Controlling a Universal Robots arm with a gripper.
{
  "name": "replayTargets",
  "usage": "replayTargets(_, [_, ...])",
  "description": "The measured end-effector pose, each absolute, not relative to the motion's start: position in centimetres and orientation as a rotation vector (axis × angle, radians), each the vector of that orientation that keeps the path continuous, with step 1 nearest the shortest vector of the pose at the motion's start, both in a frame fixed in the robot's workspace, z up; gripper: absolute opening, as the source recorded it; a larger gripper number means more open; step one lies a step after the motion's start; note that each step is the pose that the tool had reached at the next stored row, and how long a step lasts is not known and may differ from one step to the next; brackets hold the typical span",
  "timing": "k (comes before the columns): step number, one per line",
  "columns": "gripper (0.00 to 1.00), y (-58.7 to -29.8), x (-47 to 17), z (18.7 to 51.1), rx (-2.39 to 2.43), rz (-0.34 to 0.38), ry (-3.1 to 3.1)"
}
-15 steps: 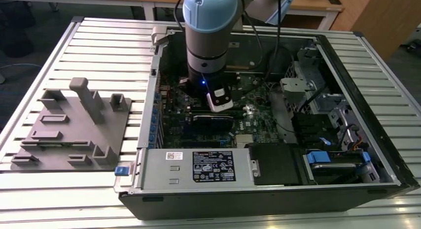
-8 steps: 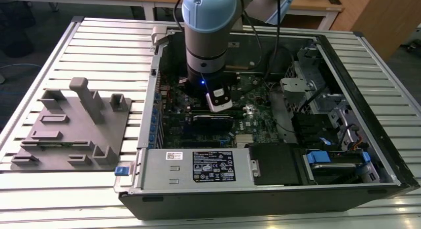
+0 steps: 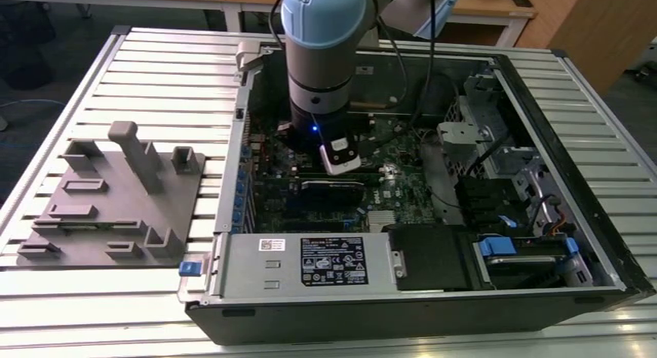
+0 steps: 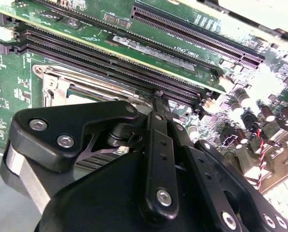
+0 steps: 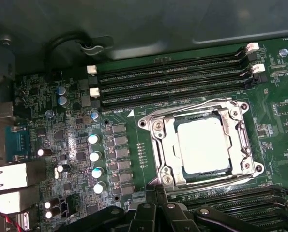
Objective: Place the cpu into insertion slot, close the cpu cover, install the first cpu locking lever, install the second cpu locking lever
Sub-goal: 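Install the second cpu locking lever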
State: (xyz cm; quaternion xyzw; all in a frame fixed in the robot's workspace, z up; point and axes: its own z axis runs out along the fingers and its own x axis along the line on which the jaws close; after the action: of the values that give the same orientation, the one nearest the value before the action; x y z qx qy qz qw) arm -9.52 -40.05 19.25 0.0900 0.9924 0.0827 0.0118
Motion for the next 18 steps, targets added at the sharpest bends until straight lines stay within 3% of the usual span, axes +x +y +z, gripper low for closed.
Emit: replayTargets(18, [0.1, -39.61, -9.68, 19.33, 0.28, 0.256, 3.094])
